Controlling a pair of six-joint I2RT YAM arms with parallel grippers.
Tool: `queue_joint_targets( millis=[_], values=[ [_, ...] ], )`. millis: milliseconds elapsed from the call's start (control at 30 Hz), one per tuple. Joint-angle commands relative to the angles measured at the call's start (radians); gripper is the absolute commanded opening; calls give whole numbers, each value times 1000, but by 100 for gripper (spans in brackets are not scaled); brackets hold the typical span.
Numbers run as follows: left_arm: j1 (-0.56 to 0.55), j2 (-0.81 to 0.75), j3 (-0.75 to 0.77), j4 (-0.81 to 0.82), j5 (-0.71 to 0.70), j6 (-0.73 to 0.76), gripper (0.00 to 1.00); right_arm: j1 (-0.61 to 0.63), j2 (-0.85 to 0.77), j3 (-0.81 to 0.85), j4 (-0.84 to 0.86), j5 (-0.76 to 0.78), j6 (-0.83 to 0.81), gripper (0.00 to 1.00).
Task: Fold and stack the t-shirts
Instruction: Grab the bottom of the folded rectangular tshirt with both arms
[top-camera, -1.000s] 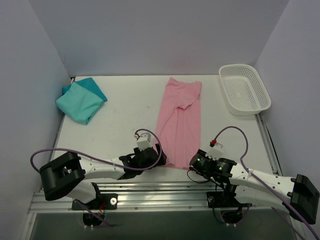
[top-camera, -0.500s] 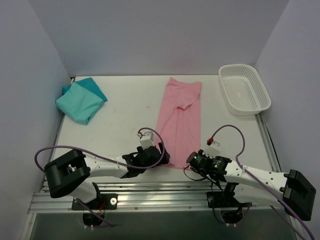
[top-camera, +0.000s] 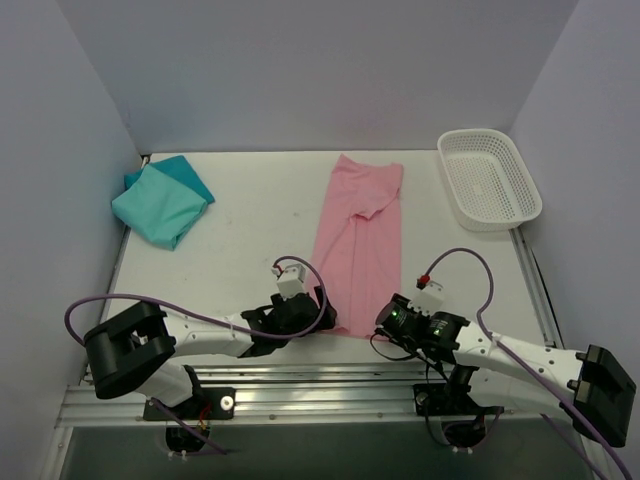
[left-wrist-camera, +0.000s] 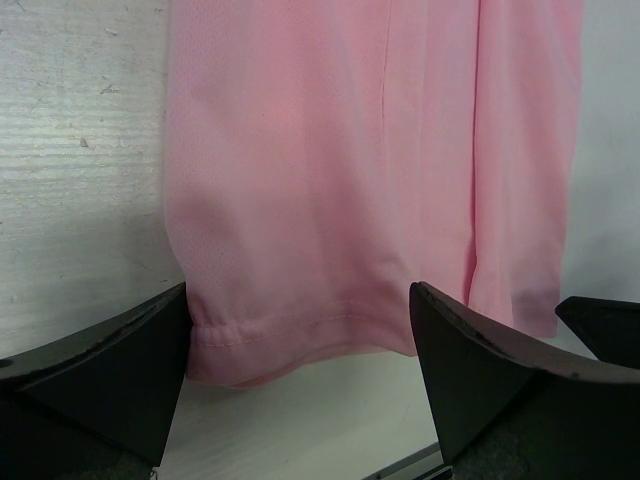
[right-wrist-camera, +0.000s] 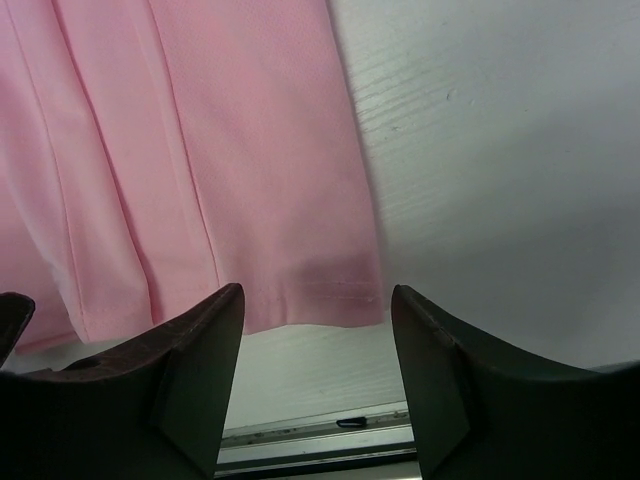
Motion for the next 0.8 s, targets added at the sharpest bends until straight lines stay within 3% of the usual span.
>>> queue_joint_targets(
  millis=[0,267,433,467,633,767],
  values=[
    [5,-18,-2,-11,0,6,95,-6,30,1,8,7,1,56],
    [11,-33,-28,-2,-5,-3,95,-6,217,-41,177,-85,-11,54],
    [28,-48,-44,8,-1,-2,95,-13,251,-19,146,-77,-23,56],
    [33,-53,-48,8,-1,0,95,-25,246,-18,145,-76,-32,52],
    [66,-47,-60,43,20,9,95,-88,249,-27,188,-120,-100,17],
    [79,-30,-56,47,32,19,95,-93,268,-15,165,-117,-101,6]
  ],
)
